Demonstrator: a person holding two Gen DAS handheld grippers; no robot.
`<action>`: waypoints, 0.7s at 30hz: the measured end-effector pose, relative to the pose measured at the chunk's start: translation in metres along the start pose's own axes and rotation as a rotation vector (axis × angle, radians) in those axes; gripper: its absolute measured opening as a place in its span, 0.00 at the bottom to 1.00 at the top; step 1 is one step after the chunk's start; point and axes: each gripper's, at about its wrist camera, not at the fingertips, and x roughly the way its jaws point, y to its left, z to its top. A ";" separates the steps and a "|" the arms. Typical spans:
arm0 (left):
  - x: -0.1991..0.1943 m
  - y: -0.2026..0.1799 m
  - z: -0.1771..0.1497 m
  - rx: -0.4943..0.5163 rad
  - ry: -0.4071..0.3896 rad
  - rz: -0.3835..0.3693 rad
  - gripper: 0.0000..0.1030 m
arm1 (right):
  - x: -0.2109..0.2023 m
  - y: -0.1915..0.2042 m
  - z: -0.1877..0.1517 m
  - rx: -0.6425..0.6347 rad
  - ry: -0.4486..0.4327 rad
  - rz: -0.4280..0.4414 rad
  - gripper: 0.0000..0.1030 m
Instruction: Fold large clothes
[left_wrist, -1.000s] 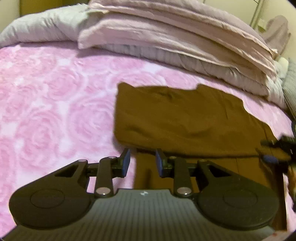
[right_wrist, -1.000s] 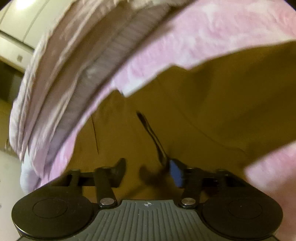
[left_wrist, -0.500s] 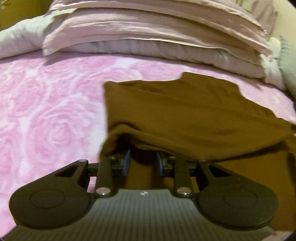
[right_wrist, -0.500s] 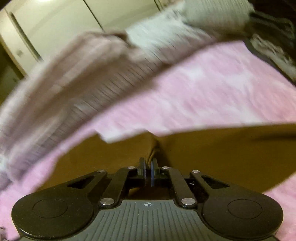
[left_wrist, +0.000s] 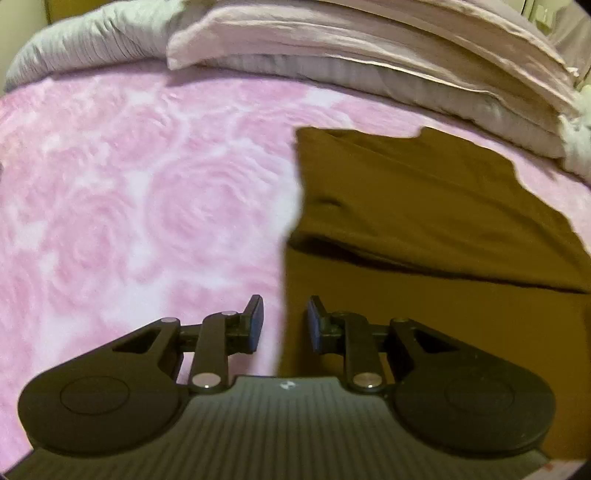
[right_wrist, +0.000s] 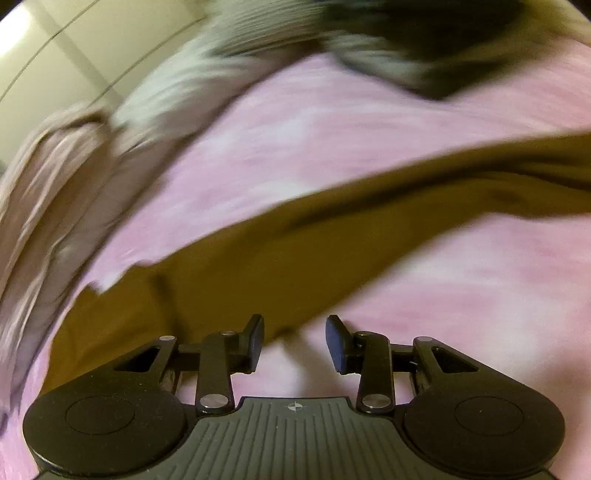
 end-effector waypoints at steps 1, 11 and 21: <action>-0.002 -0.007 -0.003 -0.006 0.011 -0.019 0.20 | -0.012 -0.025 0.005 0.047 -0.013 -0.006 0.33; -0.007 -0.085 -0.018 0.024 0.057 -0.134 0.20 | -0.109 -0.230 0.035 0.608 -0.330 -0.135 0.33; -0.015 -0.113 -0.016 0.056 0.051 -0.131 0.20 | -0.091 -0.230 0.054 0.552 -0.274 -0.114 0.01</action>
